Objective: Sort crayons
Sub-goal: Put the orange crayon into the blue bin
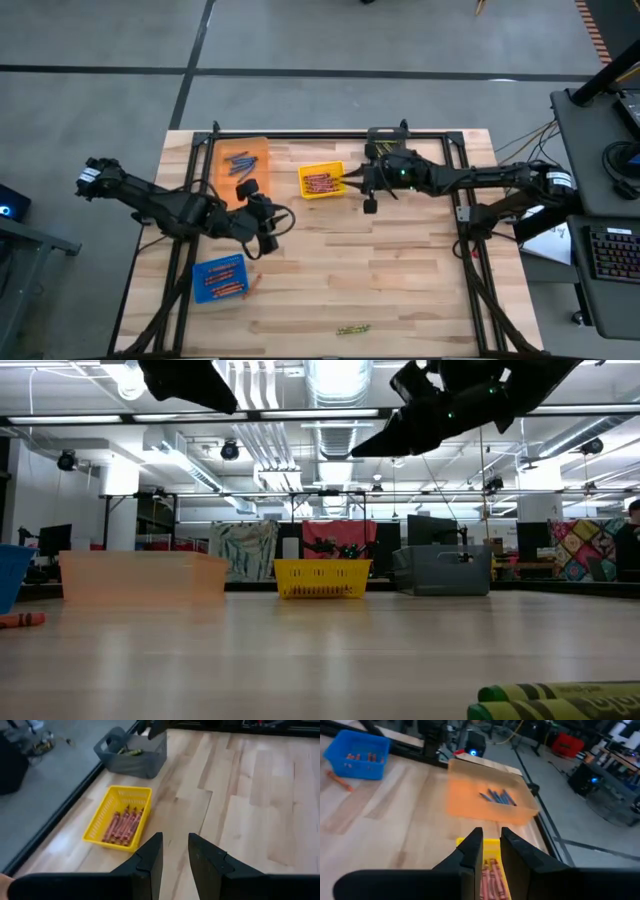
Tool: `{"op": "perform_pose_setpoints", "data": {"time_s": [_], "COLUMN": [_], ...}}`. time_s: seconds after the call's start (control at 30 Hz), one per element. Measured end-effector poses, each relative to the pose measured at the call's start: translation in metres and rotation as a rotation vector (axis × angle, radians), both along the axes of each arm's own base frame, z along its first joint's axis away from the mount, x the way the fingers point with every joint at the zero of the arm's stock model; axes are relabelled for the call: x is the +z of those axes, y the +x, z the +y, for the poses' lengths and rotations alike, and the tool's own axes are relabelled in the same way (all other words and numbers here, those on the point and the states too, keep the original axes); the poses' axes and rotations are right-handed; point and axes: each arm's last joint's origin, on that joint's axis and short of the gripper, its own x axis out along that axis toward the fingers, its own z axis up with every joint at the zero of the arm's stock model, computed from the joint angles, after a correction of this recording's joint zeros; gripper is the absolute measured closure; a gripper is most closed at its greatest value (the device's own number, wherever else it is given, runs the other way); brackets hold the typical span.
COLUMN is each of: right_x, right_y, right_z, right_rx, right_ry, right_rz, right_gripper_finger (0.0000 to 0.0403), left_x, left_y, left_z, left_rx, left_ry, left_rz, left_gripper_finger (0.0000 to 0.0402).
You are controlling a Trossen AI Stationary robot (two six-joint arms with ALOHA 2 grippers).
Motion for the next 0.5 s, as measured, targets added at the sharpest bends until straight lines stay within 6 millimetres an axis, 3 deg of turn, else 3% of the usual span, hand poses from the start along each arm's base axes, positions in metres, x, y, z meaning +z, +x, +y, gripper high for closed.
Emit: {"op": "perform_pose_setpoints", "data": {"time_s": [0.17, 0.5], "right_x": [-0.002, -0.005], "right_y": [-0.003, -0.003], "right_z": [-0.010, -0.010], "right_rx": [-0.041, -0.019], "right_ry": [0.015, -0.063], "right_rz": [0.017, 0.043], "right_gripper_finger": [0.0347, 0.0347], "left_x": [-0.002, -0.013], "left_y": [0.000, 0.007], "left_z": [0.003, -0.004], "left_rx": [0.035, 0.123], "left_ry": [-0.118, -0.435], "left_rz": [-0.005, -0.019], "left_gripper_finger": [0.0327, 0.0327]}}
